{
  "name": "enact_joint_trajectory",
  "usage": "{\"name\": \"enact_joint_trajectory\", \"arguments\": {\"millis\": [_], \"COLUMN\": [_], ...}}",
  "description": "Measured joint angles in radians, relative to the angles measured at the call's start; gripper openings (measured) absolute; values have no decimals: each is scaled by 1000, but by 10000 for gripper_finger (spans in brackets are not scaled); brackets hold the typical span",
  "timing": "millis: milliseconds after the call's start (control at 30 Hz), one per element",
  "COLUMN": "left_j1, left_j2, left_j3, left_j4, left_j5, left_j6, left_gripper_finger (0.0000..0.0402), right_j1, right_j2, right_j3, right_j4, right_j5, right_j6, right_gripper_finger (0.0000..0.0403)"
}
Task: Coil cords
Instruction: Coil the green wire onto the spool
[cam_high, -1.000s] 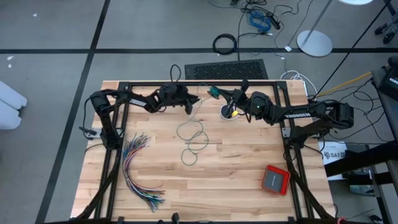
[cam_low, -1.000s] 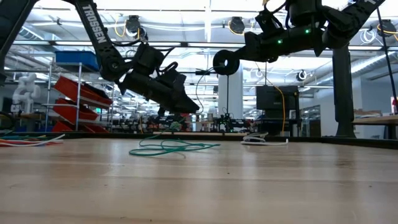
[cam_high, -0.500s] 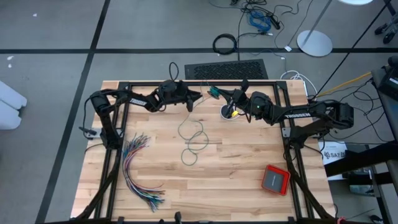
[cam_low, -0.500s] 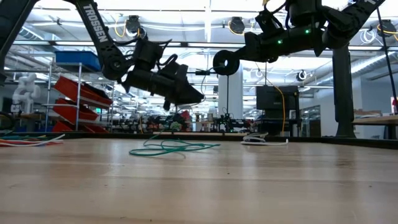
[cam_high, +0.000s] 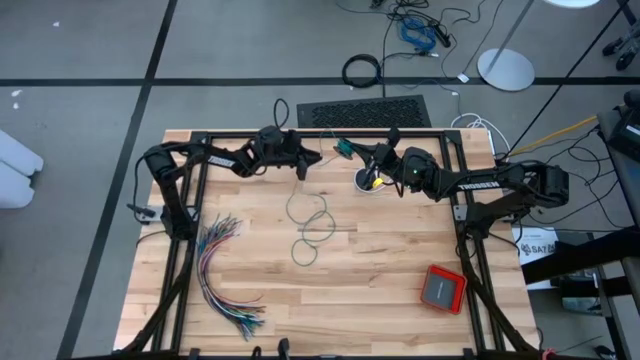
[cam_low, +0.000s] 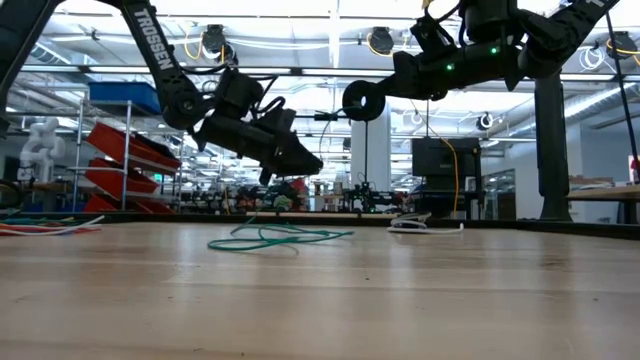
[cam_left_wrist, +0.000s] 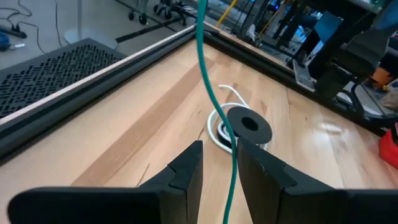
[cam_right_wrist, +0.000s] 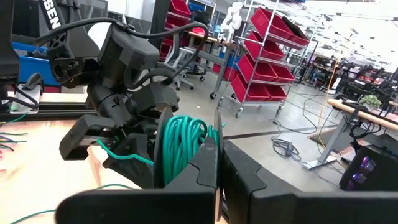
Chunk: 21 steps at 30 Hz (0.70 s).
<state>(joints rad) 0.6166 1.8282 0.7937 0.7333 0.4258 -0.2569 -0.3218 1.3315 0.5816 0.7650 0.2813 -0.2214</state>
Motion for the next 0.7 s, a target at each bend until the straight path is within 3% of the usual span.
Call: {"name": "enact_joint_trajectory", "arguments": {"millis": [700], "left_j1": [-42], "left_j2": [0], "left_j3": [16], "left_j4": [61], "left_j5": [-120], "left_j6": [39], "left_gripper_finger": [105], "right_j1": [0], "right_j2": [0], "right_j3": [0], "right_j4": [1], "right_j5": [-1], "right_j6": [0], "right_gripper_finger": [0]}}
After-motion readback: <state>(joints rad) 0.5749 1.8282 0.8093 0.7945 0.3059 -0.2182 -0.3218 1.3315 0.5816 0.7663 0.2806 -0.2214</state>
